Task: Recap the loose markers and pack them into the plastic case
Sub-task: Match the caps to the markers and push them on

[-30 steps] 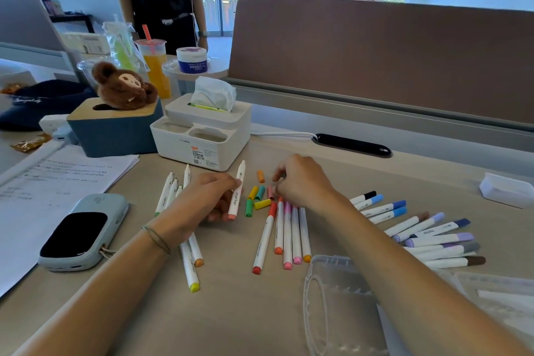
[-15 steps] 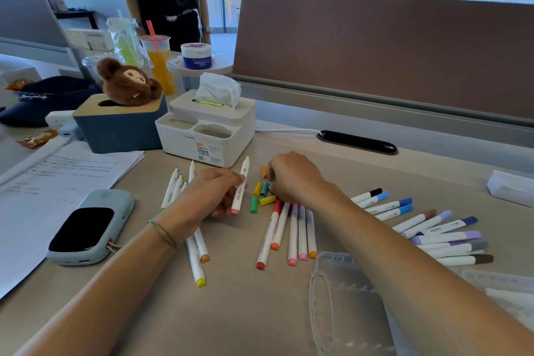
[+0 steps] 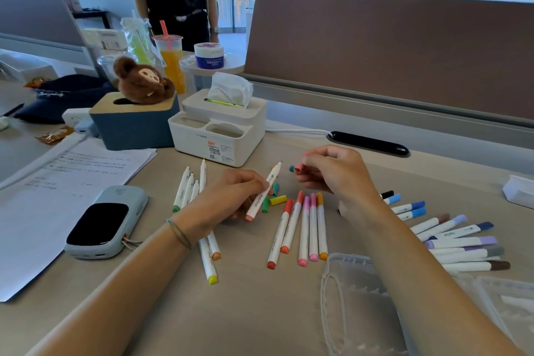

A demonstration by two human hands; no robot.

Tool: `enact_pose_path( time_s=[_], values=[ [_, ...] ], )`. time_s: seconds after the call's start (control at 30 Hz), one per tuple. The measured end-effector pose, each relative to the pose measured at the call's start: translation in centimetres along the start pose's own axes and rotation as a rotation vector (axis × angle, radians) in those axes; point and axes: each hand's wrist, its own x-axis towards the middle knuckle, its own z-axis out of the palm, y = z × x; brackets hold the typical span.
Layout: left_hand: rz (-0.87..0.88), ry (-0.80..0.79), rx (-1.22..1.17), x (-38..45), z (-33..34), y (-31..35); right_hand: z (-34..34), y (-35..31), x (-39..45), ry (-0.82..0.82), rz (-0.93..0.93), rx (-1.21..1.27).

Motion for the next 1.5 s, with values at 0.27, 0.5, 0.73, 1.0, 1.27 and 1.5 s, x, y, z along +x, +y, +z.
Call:
enact_pose_path(
  time_s=[0.27, 0.5, 0.73, 1.0, 1.27, 1.5],
  values=[
    [0.123, -0.072, 0.005, -0.1, 0.2, -0.3, -0.1, 0.6, -0.4, 0.063, -0.024, 0.102],
    [0.168, -0.074, 0.015, 0.0, 0.3, -0.4, 0.4, 0.6, -0.5, -0.005, -0.054, 0.014],
    [0.222, -0.005, -0.035, 0.1, 0.6, -0.7, 0.5, 0.3, -1.3, -0.133, -0.133, -0.13],
    [0.305, 0.052, -0.032, 0.2, 1.0, -1.1, 1.6, 0.5, -1.8, -0.175, -0.268, -0.297],
    [0.297, 0.004, -0.071, 0.1, 1.7, -0.7, 2.0, 0.7, -2.0, -0.07, -0.346, -0.355],
    [0.224, 0.122, 0.119, 0.1, -0.5, -0.3, 0.7, 0.8, -0.9, -0.054, -0.25, -0.365]
  ],
)
